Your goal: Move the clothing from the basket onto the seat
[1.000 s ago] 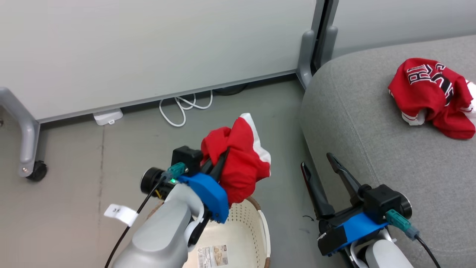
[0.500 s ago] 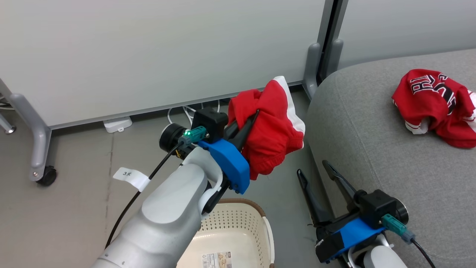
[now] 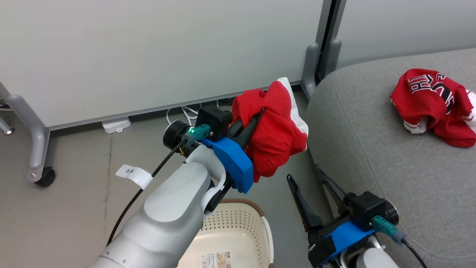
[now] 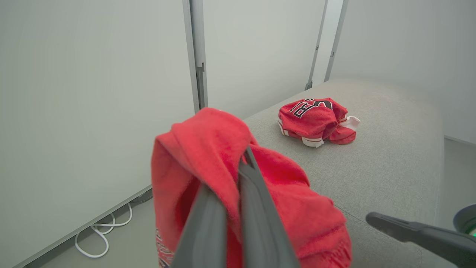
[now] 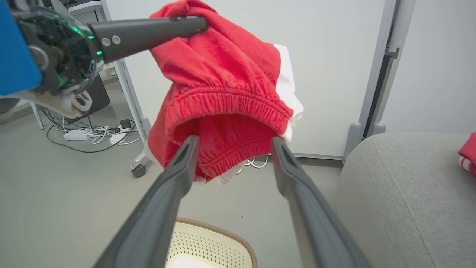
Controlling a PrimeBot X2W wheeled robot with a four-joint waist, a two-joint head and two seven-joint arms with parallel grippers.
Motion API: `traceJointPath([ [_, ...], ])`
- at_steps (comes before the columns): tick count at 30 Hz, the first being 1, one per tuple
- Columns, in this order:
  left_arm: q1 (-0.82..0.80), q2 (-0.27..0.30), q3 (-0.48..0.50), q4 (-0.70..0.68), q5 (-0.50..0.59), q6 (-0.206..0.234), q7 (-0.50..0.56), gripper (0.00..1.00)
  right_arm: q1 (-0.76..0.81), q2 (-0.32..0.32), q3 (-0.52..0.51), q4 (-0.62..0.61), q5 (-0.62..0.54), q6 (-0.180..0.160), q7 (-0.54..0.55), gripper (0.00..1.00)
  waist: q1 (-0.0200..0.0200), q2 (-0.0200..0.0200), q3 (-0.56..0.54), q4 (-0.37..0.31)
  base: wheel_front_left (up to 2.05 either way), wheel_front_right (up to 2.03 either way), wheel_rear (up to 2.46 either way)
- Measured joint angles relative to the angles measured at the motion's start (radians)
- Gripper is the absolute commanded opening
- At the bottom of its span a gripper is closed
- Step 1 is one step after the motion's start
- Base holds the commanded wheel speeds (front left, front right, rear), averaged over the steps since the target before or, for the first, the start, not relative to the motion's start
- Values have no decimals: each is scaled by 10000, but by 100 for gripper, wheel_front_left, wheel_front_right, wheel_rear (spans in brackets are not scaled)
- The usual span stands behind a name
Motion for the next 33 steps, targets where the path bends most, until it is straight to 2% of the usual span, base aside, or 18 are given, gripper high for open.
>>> traceJointPath([
  [9,-32,0,-75,144,-75,2,-29,0,-486,0,1018,205,746,0,399,100,0,0,91,-3,0,0,0],
  [19,-72,-2,-382,-19,-374,13,-48,0,-1800,2,1916,1498,1756,0,732,100,0,0,118,58,0,0,0],
  [27,-98,0,-706,-211,-675,102,-46,0,-2717,4,2132,2932,2228,0,265,100,0,0,105,218,0,0,0],
  [33,-153,-2,-965,-313,-886,161,-44,0,-3432,2,2301,3856,2117,0,-163,100,0,0,92,252,0,0,0],
])
